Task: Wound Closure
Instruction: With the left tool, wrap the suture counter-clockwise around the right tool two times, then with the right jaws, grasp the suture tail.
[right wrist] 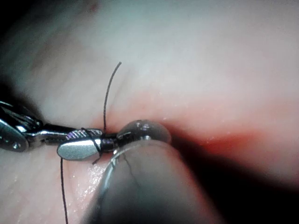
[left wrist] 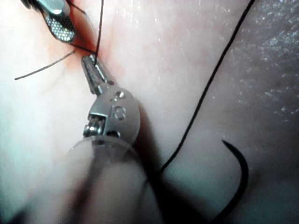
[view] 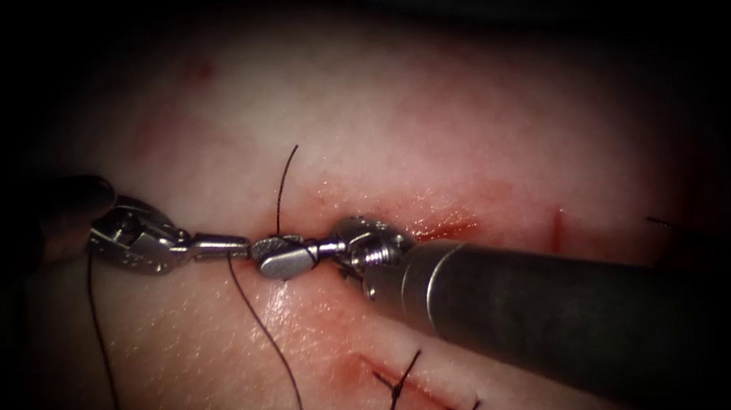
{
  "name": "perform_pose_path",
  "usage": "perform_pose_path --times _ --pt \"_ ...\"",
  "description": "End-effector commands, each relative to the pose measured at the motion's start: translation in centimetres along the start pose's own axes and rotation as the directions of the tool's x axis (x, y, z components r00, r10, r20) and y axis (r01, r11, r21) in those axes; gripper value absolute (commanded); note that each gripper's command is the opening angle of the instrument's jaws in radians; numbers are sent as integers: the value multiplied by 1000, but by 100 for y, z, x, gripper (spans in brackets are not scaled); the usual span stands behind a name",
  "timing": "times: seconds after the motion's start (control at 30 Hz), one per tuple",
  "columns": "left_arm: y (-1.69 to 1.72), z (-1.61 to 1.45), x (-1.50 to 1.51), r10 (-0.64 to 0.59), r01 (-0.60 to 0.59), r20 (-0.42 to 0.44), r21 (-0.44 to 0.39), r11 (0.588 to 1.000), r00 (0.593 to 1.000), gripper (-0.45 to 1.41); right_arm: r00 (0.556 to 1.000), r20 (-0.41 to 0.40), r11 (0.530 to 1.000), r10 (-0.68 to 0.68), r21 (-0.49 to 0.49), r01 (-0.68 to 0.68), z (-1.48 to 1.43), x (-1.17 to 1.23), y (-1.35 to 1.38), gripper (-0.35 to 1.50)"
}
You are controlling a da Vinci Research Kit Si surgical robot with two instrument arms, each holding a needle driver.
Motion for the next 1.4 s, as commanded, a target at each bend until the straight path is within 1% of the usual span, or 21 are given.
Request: perform_pose_path --times 0.03,0.07,0.13,0.17,0.23,0.3,0.37,0.47,0.53,0.57,0.6,0.63,0.73,0.77,0.9,0.93,0.97,1.17,1.4 --pt "0 8 -6 4 -4 1 2 1000 1000 -45 1000 -25 1000 11 0 -11 11 3 4 58" --pt "2 10 -5 6 -6 4 3 1000 1000 -45 999 -38 1000 16 -2 -16 11 4 3 58" --pt "5 13 -1 6 -6 20 5 1000 1000 -45 994 -110 999 27 -16 -29 14 6 2 56" --pt "5 13 1 5 -5 23 6 1000 1000 -45 991 -132 999 27 -20 -30 15 6 3 56" --pt "4 14 6 2 -2 28 7 1000 1000 -45 984 -178 999 21 -30 -27 17 6 6 66" --pt "3 14 13 -2 2 44 8 1000 999 -45 975 -222 999 -5 -44 -5 18 8 8 68" --pt "2 14 20 -6 6 50 8 1000 999 -45 962 -273 998 -23 -61 6 18 12 10 76" --pt "-1 11 32 -15 14 65 8 1000 998 -45 937 -337 993 -94 -101 64 15 16 12 79" --pt "-7 9 41 -24 23 80 8 1000 996 -45 921 -358 985 -152 -129 113 14 15 13 90" --pt "-13 7 49 -34 33 87 16 999 996 -45 909 -353 972 -222 -151 178 14 12 13 93" --pt "-18 7 53 -40 39 90 21 999 995 -45 904 -348 966 -249 -158 205 15 10 13 96" --pt "-21 7 57 -45 43 93 24 999 995 -45 898 -344 957 -275 -186 222 15 7 13 96" --pt "-31 8 68 -59 56 105 31 998 993 -45 883 -343 936 -320 -259 239 12 -2 12 98" --pt "-35 10 74 -54 51 112 30 998 992 -45 874 -340 921 -346 -300 248 9 -6 12 98" --pt "-40 14 84 -56 52 124 31 998 991 -45 861 -334 896 -384 -362 259 0 -11 12 95" --pt "-40 15 84 -56 52 124 32 998 991 -45 858 -334 889 -390 -377 258 -3 -12 12 93" --pt "-41 16 83 -56 53 125 32 998 991 -45 850 -328 872 -411 -412 263 -10 -13 11 89" --pt "-40 28 69 -54 50 132 37 998 990 -45 848 -332 850 -412 -476 226 -28 -20 18 88" --pt "-41 44 59 -56 52 147 32 998 988 -45 844 -366 829 -392 -538 151 -45 -16 26 88"
